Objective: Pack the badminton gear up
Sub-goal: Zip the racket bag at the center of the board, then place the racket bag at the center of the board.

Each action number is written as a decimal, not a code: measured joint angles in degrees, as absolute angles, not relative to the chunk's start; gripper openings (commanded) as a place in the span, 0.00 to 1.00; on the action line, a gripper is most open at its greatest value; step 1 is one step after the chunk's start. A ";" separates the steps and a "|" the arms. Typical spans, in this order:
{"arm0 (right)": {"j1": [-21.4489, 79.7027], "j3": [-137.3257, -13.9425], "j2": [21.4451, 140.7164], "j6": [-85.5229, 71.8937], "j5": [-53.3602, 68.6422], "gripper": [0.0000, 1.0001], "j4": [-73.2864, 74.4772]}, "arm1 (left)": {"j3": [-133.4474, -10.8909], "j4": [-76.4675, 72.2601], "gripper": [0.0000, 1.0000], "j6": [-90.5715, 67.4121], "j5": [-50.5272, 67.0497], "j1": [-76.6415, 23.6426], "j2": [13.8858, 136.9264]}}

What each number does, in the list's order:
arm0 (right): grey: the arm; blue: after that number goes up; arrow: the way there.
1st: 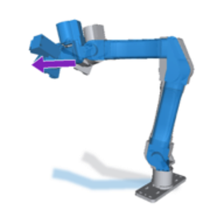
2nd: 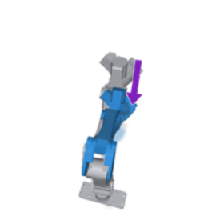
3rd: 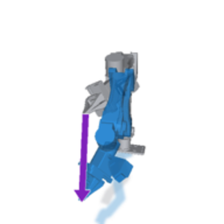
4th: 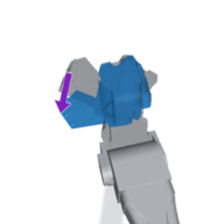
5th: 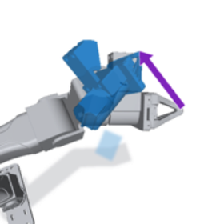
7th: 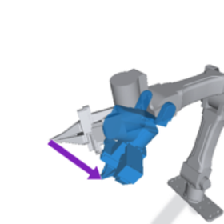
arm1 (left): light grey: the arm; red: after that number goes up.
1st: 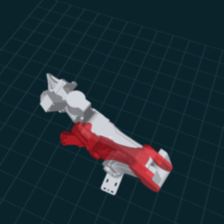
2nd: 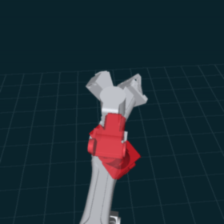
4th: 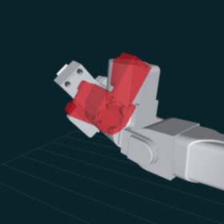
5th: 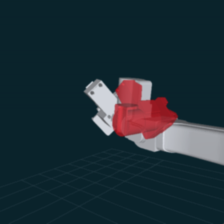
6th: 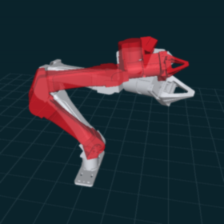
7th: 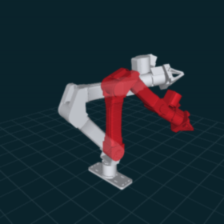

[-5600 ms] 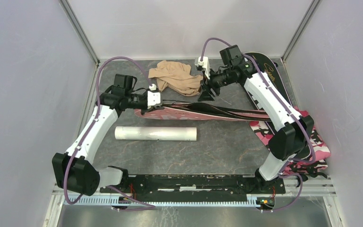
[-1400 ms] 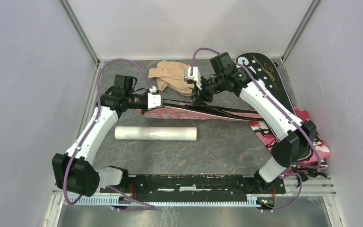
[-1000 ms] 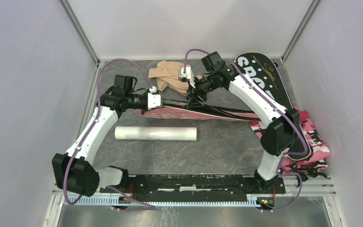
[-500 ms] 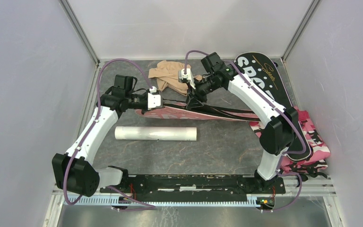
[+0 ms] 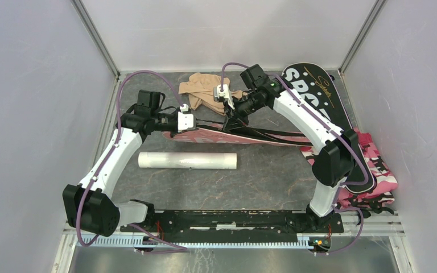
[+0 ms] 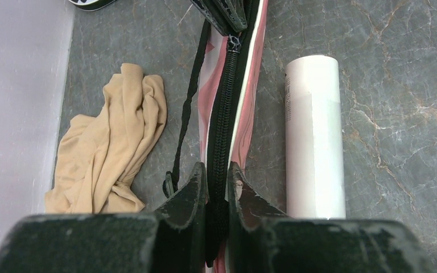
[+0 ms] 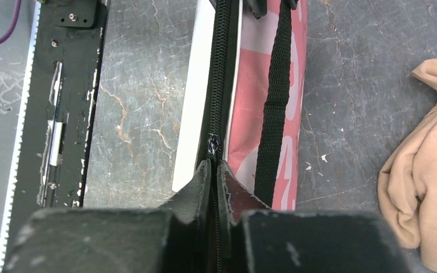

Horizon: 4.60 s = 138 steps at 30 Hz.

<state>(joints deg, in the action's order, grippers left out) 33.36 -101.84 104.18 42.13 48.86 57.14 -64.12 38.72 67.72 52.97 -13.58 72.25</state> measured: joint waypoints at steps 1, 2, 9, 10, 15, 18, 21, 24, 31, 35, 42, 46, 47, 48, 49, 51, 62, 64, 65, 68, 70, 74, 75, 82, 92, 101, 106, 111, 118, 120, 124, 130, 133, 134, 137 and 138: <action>33.36 -101.84 104.18 42.19 48.84 0.02 57.12 | -64.12 38.72 0.02 67.75 52.97 -13.58 72.25; 33.36 -101.84 104.18 42.17 48.82 0.00 57.12 | -64.12 38.72 0.02 67.75 52.97 -13.58 72.25; 33.39 -101.80 103.74 41.15 47.42 0.00 56.55 | -64.12 38.68 0.02 67.75 52.73 -13.58 72.23; 33.41 -101.75 103.46 40.77 46.94 0.00 56.38 | -64.12 38.68 0.02 67.75 52.73 -13.58 72.23; 33.71 -101.34 101.71 39.64 43.81 0.00 55.35 | -64.12 38.50 0.02 68.31 52.53 -13.63 72.20; 33.80 -100.31 100.71 38.76 42.33 0.00 54.24 | -64.12 38.37 0.02 69.14 52.34 -13.67 72.20; 33.69 -98.52 99.29 37.71 41.08 0.00 53.01 | -64.12 38.35 0.02 69.78 51.64 -14.06 72.20; 33.32 -96.92 97.84 36.58 40.42 0.00 51.86 | -64.12 37.78 0.02 69.89 51.24 -14.41 72.20; 31.31 -93.27 94.74 32.21 38.17 0.00 50.24 | -63.24 34.83 0.02 69.80 49.78 -14.61 71.81; 29.71 -91.39 93.65 29.87 35.22 0.00 51.70 | -62.30 32.91 0.02 69.71 47.68 -14.33 71.05; 26.30 -88.20 91.59 27.66 32.32 0.00 52.53 | -60.38 29.63 0.02 69.36 44.34 -14.22 69.60; 24.51 -87.33 89.69 27.46 30.83 0.00 53.21 | -60.31 28.60 0.02 69.34 43.40 -14.22 69.54; 23.94 -87.09 89.14 27.46 30.41 0.00 53.54 | -60.31 28.36 0.02 69.34 43.18 -14.22 69.52; 23.38 -86.87 88.75 27.46 30.02 0.00 53.76 | -60.31 28.12 0.02 69.34 42.98 -14.22 69.52; 22.65 -86.50 88.27 27.46 29.63 0.00 53.95 | -60.31 27.94 0.02 69.34 42.78 -14.22 69.47; 21.50 -85.91 87.68 27.51 29.34 0.00 54.28 | -60.31 27.62 0.02 69.32 42.39 -14.22 69.47; 14.96 -81.06 84.29 28.84 28.42 0.00 55.31 | -60.29 26.65 0.02 69.32 41.21 -14.20 69.47; 13.26 -79.96 83.61 29.43 28.36 0.00 55.42 | -60.29 26.50 0.02 69.32 40.91 -14.11 69.47; 12.40 -79.55 83.35 29.80 28.36 0.00 55.51 | -60.29 26.41 0.02 69.34 40.86 -13.98 69.47; 9.15 -78.94 82.85 31.14 28.18 0.00 56.31 | -60.29 26.39 0.02 69.34 40.80 -13.61 69.47; 6.85 -78.85 82.67 32.42 28.01 0.00 57.08 | -60.29 26.37 0.02 69.36 40.80 -13.23 69.49; 0.97 -78.50 82.54 35.57 27.83 0.00 58.59 | -60.40 26.41 0.02 69.45 41.01 -11.81 69.67; -0.78 -78.37 82.54 36.51 27.53 0.00 58.98 | -60.49 26.48 0.02 69.52 41.06 -11.42 69.76; -15.07 -78.19 83.90 44.53 25.71 0.00 62.63 | -62.94 28.58 0.02 71.24 41.34 -7.55 71.75; -25.52 -78.39 91.81 52.42 25.63 0.00 65.01 | -63.94 30.87 0.02 75.11 44.12 -4.47 72.62; -25.93 -76.23 94.26 53.56 25.65 0.00 62.85 | -63.94 31.22 0.02 75.13 45.84 -3.92 72.64; -25.96 -75.46 95.22 53.43 25.87 0.03 61.76 | -63.94 31.22 0.02 75.13 47.00 -3.81 72.75; -26.04 -75.70 95.35 54.50 26.28 0.63 61.89 | -64.23 31.70 0.02 75.11 47.27 -3.38 72.82; -25.32 -82.26 91.83 60.84 29.93 0.93 66.67 | -66.57 33.95 0.02 75.09 48.51 -2.63 73.28; -22.83 -83.05 88.77 61.69 30.92 0.94 67.02 | -66.94 34.13 0.02 75.07 49.17 -2.61 73.28; -12.16 -82.91 83.18 60.93 32.64 0.97 66.57 | -67.20 34.20 0.02 75.00 50.46 -2.63 73.28; 4.23 -82.19 83.26 56.14 33.63 0.98 61.91 | -68.25 34.17 0.02 73.49 51.99 -2.83 73.43; 9.82 -82.21 86.17 53.80 32.86 0.96 59.09 | -68.84 34.17 0.02 72.75 52.69 -3.01 73.47; 11.62 -82.21 87.57 53.06 32.29 0.93 57.98 | -68.97 34.17 0.02 72.66 52.73 -3.03 73.47; 15.59 -82.30 92.18 51.66 30.74 0.74 55.37 | -69.17 34.15 0.02 72.29 52.66 -3.11 73.47; 16.67 -82.52 93.91 51.22 30.26 0.67 54.89 | -69.32 34.17 0.02 71.72 52.56 -3.14 73.49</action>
